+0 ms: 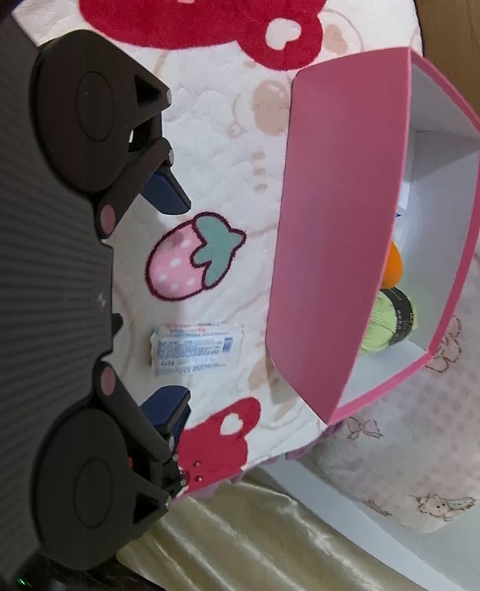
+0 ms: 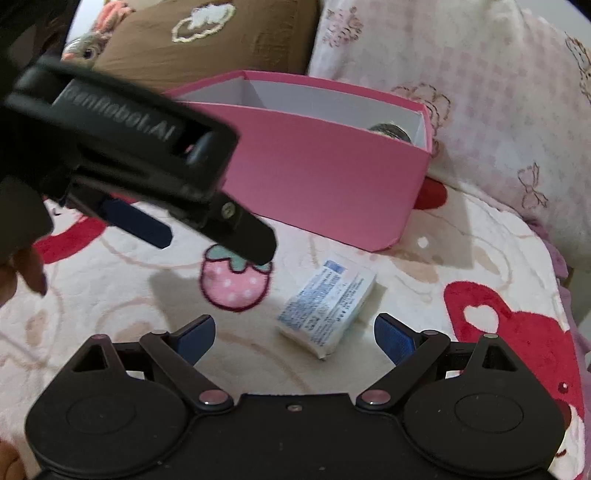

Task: Organize objects
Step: 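Move the left tool down to the small white packet, then close the left gripper on the white packet and lift it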

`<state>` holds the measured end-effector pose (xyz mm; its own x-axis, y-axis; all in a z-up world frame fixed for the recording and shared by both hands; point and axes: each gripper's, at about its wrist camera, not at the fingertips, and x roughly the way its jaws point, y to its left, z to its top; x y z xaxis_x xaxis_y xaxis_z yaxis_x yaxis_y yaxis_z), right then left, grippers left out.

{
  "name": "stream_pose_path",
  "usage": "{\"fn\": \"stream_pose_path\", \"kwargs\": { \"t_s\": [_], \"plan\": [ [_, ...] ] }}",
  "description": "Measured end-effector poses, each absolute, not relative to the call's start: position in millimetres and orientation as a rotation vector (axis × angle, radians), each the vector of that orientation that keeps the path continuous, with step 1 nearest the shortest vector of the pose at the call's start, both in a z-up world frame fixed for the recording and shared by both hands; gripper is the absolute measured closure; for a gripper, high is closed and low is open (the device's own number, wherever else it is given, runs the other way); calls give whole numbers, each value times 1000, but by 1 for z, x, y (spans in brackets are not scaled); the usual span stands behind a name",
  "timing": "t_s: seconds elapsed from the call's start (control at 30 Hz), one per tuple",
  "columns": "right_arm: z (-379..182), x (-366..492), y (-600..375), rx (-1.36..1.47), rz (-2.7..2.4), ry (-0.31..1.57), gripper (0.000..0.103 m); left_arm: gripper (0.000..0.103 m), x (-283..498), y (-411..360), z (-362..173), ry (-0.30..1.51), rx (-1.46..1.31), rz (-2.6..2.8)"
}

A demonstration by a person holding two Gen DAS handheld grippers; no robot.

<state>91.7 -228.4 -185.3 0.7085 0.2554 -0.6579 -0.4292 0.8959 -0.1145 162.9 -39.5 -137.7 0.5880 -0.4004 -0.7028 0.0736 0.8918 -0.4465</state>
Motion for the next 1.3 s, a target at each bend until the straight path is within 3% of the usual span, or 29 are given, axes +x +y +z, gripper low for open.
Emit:
{"fn": "stream_pose_path", "kwargs": {
  "t_s": [0.2, 0.27, 0.5, 0.6, 0.67, 0.7, 0.8, 1.3],
  "plan": [
    [-190, 106, -235, -172, 383, 744, 9, 10, 172, -49, -149, 898, -378, -348],
    [-191, 108, -236, -143, 393, 754, 9, 21, 175, -53, -151, 883, -387, -359],
    [-202, 112, -240, -49, 382, 791, 15, 39, 192, -75, -158, 908, -366, -404],
    [-202, 116, -241, -39, 369, 788, 24, 56, 199, -80, -164, 939, -354, -414],
    [-202, 120, -241, -51, 357, 791, 36, 77, 202, -81, -169, 956, -365, -444],
    [-203, 121, -241, -61, 355, 800, 45, 79, 203, -81, -171, 963, -390, -464],
    [-204, 122, -242, -83, 351, 801, 48, 79, 202, -83, -173, 961, -383, -463],
    [-186, 105, -226, -132, 344, 780, 50, 78, 188, -76, -153, 991, -361, -439]
  ]
}}
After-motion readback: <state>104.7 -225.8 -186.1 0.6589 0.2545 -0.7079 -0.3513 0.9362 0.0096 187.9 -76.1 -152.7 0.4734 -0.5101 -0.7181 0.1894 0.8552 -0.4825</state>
